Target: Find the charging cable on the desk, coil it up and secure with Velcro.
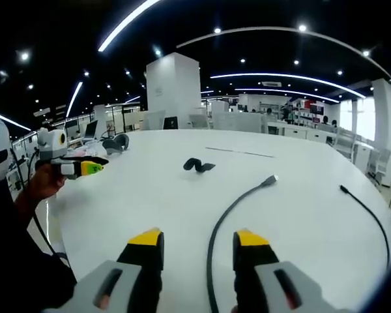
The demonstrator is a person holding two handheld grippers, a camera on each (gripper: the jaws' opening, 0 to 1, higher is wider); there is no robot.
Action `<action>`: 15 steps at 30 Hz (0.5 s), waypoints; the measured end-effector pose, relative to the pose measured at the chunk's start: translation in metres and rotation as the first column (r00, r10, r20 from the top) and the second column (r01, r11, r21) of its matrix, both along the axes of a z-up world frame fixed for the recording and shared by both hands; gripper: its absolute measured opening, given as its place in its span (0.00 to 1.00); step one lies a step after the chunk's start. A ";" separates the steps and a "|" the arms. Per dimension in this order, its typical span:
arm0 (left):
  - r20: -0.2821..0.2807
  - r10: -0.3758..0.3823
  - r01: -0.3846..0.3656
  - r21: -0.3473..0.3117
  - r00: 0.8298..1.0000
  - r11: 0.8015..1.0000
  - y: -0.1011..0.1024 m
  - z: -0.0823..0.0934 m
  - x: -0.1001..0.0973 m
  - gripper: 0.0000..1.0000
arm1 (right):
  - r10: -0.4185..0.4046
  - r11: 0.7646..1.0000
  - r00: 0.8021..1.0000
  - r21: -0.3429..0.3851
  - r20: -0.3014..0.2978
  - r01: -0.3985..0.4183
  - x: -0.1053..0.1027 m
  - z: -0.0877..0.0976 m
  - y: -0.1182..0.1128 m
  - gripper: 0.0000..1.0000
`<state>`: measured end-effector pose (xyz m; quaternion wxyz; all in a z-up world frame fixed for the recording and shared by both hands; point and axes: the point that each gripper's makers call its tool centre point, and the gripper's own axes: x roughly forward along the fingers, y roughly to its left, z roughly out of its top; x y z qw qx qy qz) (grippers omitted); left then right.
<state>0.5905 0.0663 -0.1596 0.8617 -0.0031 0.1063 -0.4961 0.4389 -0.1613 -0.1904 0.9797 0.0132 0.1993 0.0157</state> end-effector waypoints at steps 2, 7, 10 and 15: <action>-0.001 0.000 0.000 0.001 1.000 1.000 0.000 0.000 0.000 0.37 | -0.001 1.000 1.000 0.000 0.000 0.001 0.001 0.000 0.000 0.43; 0.005 0.001 -0.001 0.008 1.000 1.000 0.000 0.000 0.001 0.37 | 0.001 1.000 1.000 -0.002 0.001 -0.001 0.002 0.001 0.001 0.43; 0.003 0.000 0.000 0.011 1.000 1.000 0.000 -0.001 0.001 0.37 | 0.006 1.000 1.000 -0.005 -0.005 -0.006 0.003 -0.001 0.002 0.43; 0.002 0.004 -0.004 0.011 1.000 1.000 0.000 -0.002 0.002 0.37 | 0.007 1.000 1.000 -0.001 -0.002 -0.007 0.003 0.000 0.003 0.43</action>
